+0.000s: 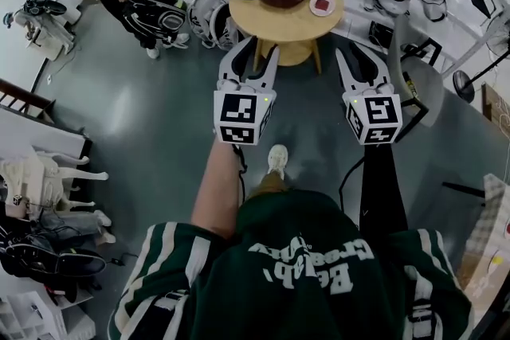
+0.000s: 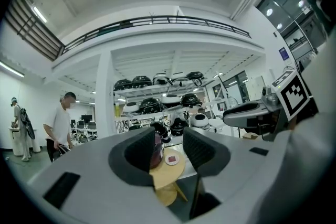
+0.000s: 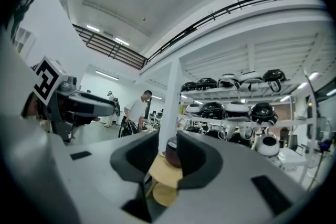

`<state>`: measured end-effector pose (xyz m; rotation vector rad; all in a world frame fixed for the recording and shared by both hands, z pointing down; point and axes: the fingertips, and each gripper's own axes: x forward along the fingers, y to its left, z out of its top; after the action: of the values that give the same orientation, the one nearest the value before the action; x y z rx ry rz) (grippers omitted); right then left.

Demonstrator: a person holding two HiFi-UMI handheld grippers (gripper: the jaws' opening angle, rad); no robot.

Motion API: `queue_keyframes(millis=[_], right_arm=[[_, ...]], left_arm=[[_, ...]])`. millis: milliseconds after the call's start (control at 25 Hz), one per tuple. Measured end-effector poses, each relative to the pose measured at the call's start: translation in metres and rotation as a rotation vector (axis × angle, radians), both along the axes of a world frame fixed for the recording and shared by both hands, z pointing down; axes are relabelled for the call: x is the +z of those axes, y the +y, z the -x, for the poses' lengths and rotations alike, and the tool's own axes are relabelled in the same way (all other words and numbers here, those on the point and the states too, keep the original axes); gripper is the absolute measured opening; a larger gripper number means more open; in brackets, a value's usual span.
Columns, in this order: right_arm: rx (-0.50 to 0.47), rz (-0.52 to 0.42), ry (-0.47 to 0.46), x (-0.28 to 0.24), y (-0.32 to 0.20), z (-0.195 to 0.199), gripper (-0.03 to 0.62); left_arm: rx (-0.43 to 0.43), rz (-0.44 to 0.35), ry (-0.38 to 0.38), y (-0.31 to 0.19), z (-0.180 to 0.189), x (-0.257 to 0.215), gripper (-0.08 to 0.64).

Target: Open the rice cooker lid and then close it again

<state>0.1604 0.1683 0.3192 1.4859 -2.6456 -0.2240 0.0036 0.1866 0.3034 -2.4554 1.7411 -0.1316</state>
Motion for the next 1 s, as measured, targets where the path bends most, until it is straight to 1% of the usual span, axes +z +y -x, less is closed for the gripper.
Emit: queue_keyframes(millis=[240, 440, 640, 840, 920, 1000], right_arm=[[0.012, -0.032, -0.003, -0.008, -0.036, 0.010, 0.114], [0.024, -0.043, 0.010, -0.009, -0.077, 0.023, 0.114], [0.032, -0.054, 0.025, -0.016, -0.125, 0.038, 0.117], [0.065, -0.033, 0.037, -0.015, -0.175, 0.040, 0.117], [0.069, -0.026, 0.040, -0.012, -0.197, 0.046, 0.118], [0.063, -0.021, 0.044, -0.011, -0.220, 0.055, 0.120]], left_arm=[[0.012, -0.013, 0.021, -0.039, 0.011, -0.002, 0.156], [0.047, -0.019, 0.026, -0.082, 0.019, -0.001, 0.156], [0.075, -0.012, 0.035, -0.138, 0.027, -0.004, 0.161], [0.107, 0.005, 0.031, -0.194, 0.029, -0.002, 0.163], [0.110, 0.018, 0.020, -0.217, 0.033, 0.001, 0.163], [0.116, 0.033, 0.027, -0.241, 0.039, 0.003, 0.161]])
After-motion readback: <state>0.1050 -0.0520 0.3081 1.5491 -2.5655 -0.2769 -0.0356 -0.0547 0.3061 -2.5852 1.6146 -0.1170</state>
